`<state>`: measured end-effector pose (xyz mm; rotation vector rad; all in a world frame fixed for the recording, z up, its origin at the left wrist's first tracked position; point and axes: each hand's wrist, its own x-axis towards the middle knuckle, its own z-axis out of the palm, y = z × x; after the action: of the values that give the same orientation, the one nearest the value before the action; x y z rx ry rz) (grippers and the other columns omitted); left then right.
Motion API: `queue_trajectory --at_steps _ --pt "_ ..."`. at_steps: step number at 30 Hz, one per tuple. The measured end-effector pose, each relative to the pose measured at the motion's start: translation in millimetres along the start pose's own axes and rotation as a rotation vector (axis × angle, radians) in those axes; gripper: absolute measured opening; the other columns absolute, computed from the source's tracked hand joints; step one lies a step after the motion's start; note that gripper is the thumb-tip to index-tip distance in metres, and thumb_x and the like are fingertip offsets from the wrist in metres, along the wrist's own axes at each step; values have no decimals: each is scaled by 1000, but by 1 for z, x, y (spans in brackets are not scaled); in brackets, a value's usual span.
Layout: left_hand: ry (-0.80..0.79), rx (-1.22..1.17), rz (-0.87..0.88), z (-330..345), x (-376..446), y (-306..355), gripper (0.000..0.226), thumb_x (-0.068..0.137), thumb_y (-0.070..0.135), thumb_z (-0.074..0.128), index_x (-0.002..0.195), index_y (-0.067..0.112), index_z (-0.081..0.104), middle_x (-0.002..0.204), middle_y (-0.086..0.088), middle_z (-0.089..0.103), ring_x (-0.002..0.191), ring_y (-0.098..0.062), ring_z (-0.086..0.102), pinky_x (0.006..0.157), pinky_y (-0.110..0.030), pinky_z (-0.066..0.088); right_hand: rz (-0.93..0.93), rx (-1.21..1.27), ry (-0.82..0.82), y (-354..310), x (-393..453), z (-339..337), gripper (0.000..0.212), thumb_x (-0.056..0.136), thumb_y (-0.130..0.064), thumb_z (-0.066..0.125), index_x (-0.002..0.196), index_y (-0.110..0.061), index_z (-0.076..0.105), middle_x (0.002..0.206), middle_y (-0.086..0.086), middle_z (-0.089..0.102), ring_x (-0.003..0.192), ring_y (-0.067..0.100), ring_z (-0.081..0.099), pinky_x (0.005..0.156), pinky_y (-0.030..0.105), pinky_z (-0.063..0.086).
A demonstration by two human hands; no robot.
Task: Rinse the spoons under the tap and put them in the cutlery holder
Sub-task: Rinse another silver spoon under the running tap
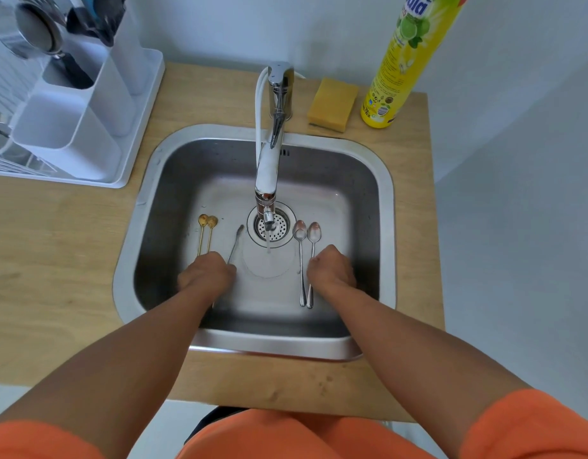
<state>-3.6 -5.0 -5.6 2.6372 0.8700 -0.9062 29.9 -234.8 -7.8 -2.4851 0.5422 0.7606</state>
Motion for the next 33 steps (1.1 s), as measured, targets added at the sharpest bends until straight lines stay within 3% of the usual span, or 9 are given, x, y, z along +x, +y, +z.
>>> queue_trajectory --at_steps 4,7,12,15,19,22,26,30,33 --pt "-154 -178 36 2 1 2 31 100 39 53 97 10 64 87 -7 64 77 -24 60 67 -33 47 -36 105 23 -5 -4 -4 18 97 -35 53 104 -23 63 112 3 71 102 31 67 88 39 56" --pt "-260 -450 10 0 -6 7 33 101 34 54 92 5 68 74 -8 64 63 -22 55 57 -28 41 -71 211 -11 -16 -7 -4 19 95 -37 52 96 -24 66 102 -2 73 94 27 68 82 36 56" --pt "-447 -809 38 -8 -27 20 24 102 31 58 95 11 70 78 -3 65 67 -15 60 57 -30 46 -139 364 -259 -36 -9 -3 31 97 -39 60 84 -14 73 94 4 78 79 24 66 70 36 54" --pt "-519 -917 108 -8 -39 29 24 103 27 58 103 8 72 76 1 64 63 -11 58 57 -28 46 -63 546 -431 -44 -12 -3 20 97 -35 67 90 -19 74 92 -2 77 64 15 51 47 25 38" --pt "-575 -996 176 -5 -49 34 19 104 24 58 99 10 71 78 1 63 59 -10 57 57 -27 45 -63 628 -460 -47 -14 -4 9 96 -24 71 90 -19 75 87 1 71 59 13 47 42 20 31" --pt "-568 -973 193 -7 -50 34 24 103 34 61 101 12 72 90 0 72 66 -11 61 60 -28 47 -92 588 -442 -46 -14 -8 11 97 -23 69 90 -18 76 84 4 67 66 16 48 42 21 31" --pt "-393 -902 174 -11 -45 38 24 101 38 62 114 18 66 108 3 76 86 -16 65 71 -32 50 -195 484 -383 -43 -13 -12 15 94 -20 67 80 -18 74 72 1 63 53 12 44 42 21 32" --pt "-246 -1097 126 -17 -38 48 11 101 24 60 110 26 66 107 3 75 91 -17 68 71 -32 52 -284 383 -337 -38 -16 -12 16 91 -20 65 77 -14 71 72 1 64 63 13 54 61 27 44" --pt "-149 -1119 177 -20 -35 55 14 95 29 73 108 23 73 98 3 77 82 -13 68 69 -30 51 -329 337 -312 -33 -18 -9 19 90 -23 62 75 -12 68 68 -1 59 64 14 52 64 31 44"
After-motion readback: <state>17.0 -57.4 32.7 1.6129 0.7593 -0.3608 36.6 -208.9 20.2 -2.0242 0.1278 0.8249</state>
